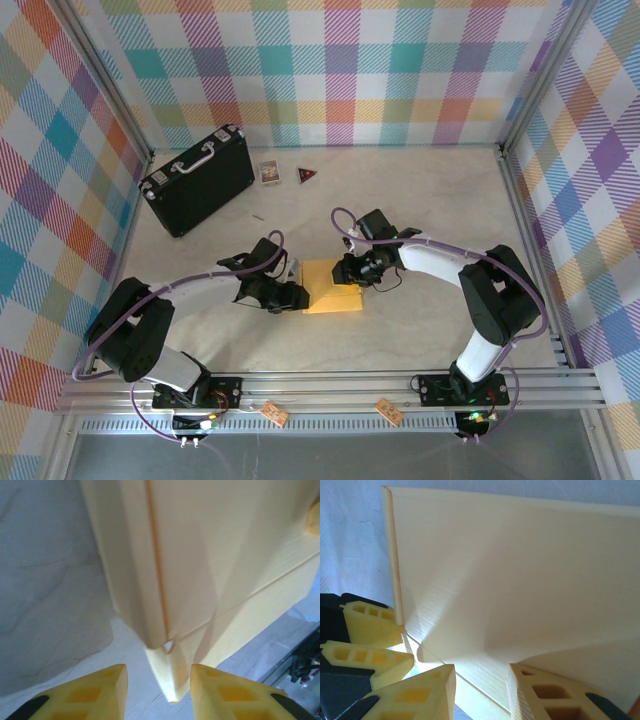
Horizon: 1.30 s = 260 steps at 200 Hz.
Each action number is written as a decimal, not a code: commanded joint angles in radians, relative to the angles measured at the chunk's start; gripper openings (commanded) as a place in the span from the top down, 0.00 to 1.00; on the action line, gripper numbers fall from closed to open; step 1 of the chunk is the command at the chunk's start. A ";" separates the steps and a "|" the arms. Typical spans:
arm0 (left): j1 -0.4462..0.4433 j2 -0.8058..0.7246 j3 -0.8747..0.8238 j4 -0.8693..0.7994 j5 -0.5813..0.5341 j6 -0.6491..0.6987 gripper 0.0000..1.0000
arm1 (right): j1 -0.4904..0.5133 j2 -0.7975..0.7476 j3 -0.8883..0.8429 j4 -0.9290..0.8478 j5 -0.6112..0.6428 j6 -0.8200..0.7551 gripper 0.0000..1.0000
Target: Fold the paper box
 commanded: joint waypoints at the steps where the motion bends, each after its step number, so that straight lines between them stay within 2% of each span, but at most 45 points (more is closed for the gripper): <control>1: 0.010 -0.057 0.041 -0.102 -0.053 0.031 0.60 | 0.004 -0.006 -0.008 -0.035 0.007 -0.006 0.66; 55: 0.010 -0.113 0.061 -0.165 -0.106 0.043 0.53 | 0.004 -0.019 0.001 -0.043 0.009 -0.006 0.66; 141: 0.007 -0.032 0.120 -0.156 -0.097 0.054 0.51 | 0.004 -0.083 0.047 -0.103 0.026 -0.010 0.60; 194: 0.007 0.008 0.148 -0.153 -0.099 0.063 0.50 | 0.004 -0.117 0.063 -0.142 0.044 -0.029 0.60; 260: -0.003 0.033 0.146 -0.157 -0.106 0.080 0.51 | 0.003 -0.270 -0.086 -0.181 0.169 -0.062 0.58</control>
